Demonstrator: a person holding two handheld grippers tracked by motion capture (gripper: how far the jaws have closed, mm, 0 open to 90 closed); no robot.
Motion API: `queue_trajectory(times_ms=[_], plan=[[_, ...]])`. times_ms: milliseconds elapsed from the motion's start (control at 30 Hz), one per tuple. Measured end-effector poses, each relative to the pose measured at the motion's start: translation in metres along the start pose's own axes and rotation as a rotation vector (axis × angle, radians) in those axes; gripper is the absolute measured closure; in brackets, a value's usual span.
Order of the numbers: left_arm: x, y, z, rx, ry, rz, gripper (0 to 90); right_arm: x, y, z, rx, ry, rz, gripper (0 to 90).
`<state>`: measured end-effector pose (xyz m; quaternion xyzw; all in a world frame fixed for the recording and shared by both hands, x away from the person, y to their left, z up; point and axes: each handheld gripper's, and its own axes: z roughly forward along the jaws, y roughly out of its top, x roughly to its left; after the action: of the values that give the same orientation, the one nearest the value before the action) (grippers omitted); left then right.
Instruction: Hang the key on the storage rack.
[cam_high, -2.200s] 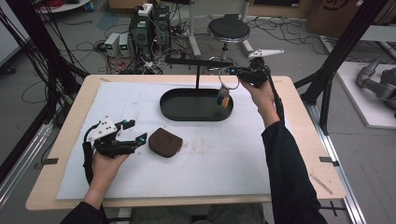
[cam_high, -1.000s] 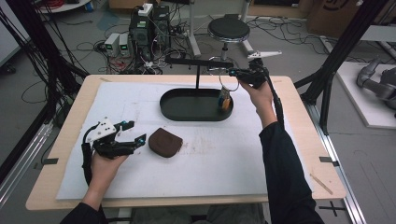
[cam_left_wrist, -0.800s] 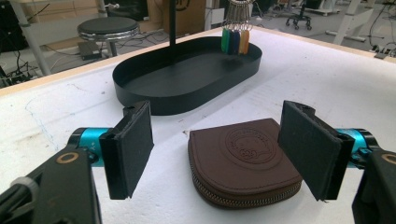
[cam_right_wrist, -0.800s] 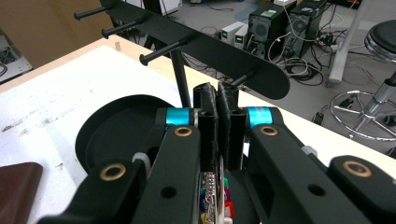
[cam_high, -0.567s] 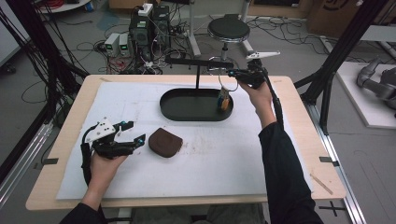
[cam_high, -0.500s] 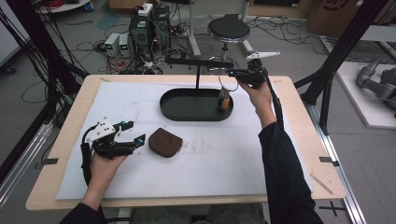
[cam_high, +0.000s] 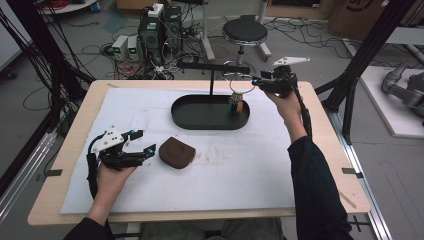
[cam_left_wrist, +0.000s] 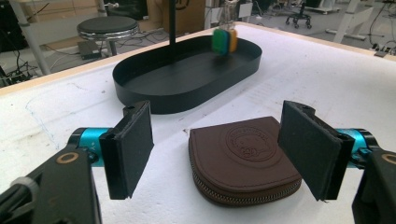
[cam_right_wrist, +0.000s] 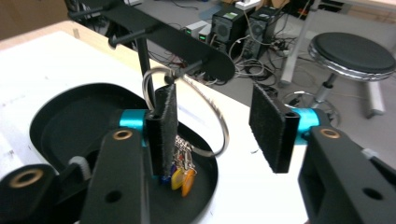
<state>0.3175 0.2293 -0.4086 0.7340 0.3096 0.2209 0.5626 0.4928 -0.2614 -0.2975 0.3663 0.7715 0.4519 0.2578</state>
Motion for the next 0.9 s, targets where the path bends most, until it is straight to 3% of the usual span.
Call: queue_trajectory(times_ms=[67,400,467,533,733,900], plan=[[0.000,0.000,0.000,0.002,0.002,0.000,26.3,0.001,-0.002,-0.006,0.029,0.001,0.009,45.8],[0.003,0.000,-0.002,0.003,0.014,-0.011,26.3,0.018,-0.025,-0.053,-0.073,0.053,0.048,41.7],[0.003,0.001,-0.002,0.004,0.012,-0.012,26.3,0.024,-0.030,-0.059,-0.046,0.054,0.035,39.6],[0.003,0.001,-0.002,0.008,0.016,-0.007,26.3,0.031,-0.039,-0.067,-0.074,0.054,0.018,40.5],[0.003,0.000,0.002,0.013,0.016,-0.009,26.3,0.040,-0.069,-0.087,-0.092,0.055,0.008,39.6],[0.004,0.000,0.004,0.016,0.018,-0.011,26.3,0.038,-0.096,-0.098,-0.101,0.050,0.060,35.7]])
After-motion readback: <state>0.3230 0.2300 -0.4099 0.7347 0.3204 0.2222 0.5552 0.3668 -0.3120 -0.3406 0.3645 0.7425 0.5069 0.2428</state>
